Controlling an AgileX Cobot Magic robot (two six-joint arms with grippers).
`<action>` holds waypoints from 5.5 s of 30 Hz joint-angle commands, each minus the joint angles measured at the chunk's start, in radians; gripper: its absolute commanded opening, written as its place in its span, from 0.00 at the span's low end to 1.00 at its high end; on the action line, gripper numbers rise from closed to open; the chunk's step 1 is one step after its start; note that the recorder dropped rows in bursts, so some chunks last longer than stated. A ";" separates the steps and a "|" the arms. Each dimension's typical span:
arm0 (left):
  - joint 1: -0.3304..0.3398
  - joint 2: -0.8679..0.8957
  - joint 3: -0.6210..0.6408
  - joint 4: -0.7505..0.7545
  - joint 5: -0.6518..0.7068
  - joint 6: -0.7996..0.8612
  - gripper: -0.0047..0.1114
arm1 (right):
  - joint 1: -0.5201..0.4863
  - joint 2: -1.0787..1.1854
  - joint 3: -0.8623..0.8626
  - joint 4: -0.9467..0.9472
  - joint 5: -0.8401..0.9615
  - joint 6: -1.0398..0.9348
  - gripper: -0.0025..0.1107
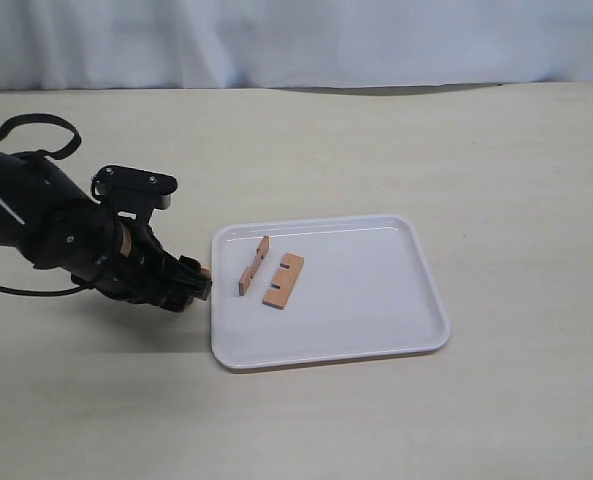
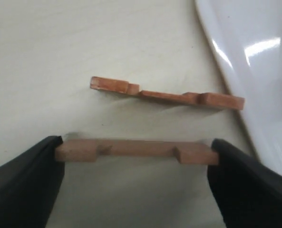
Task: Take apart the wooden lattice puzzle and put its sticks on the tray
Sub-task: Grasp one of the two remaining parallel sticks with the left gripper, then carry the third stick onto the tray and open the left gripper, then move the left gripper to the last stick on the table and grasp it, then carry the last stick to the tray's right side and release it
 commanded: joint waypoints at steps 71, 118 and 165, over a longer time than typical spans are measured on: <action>-0.046 -0.125 -0.231 -0.196 0.234 0.625 0.80 | -0.004 0.008 0.004 -0.001 -0.013 0.001 0.06; -0.014 0.138 -0.334 -0.230 0.341 1.195 0.50 | -0.004 0.008 0.004 -0.001 -0.013 0.001 0.06; -0.490 0.340 -0.819 0.047 0.400 0.543 0.05 | -0.004 0.008 0.004 -0.001 -0.013 0.001 0.06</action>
